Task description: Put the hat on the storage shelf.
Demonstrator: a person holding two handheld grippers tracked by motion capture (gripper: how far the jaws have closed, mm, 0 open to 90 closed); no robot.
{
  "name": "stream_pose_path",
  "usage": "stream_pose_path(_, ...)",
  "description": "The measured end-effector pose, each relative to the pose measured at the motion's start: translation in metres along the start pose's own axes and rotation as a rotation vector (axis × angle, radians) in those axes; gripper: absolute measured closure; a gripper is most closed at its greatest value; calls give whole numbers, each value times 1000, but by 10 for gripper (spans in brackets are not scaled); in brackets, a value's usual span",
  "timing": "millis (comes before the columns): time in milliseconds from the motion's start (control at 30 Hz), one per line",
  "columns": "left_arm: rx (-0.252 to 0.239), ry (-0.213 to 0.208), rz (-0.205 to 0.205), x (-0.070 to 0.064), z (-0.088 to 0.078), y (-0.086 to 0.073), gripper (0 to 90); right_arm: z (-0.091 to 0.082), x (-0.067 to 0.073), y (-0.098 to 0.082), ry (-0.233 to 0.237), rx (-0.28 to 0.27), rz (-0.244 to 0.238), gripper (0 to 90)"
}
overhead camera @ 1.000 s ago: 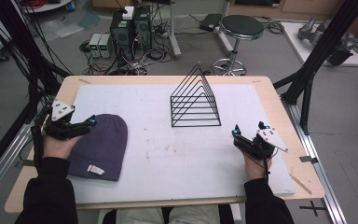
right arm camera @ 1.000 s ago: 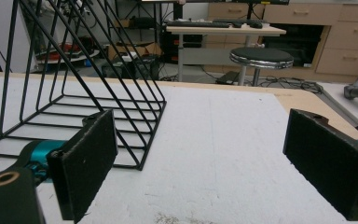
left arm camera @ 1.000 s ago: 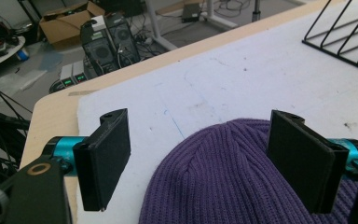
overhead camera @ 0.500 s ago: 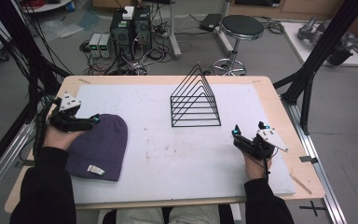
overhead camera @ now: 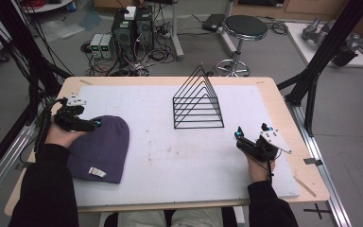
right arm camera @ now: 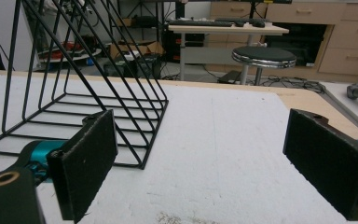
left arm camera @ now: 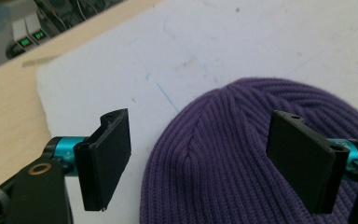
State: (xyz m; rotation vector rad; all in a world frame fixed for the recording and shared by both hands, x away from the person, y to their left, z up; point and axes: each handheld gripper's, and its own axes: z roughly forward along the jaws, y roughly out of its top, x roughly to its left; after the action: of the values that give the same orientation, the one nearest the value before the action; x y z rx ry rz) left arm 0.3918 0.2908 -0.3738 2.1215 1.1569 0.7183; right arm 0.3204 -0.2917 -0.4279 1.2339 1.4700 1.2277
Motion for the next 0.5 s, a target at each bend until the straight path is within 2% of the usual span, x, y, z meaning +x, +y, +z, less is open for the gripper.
stream_pose_path(367, 116, -41, 16, 12, 25, 8, 223, 0, 0, 0, 1, 2, -1, 91)
stream_pose_path(500, 134, -59, 14, 14, 33, 7, 224, 0, 0, 0, 3, 4, -6, 91)
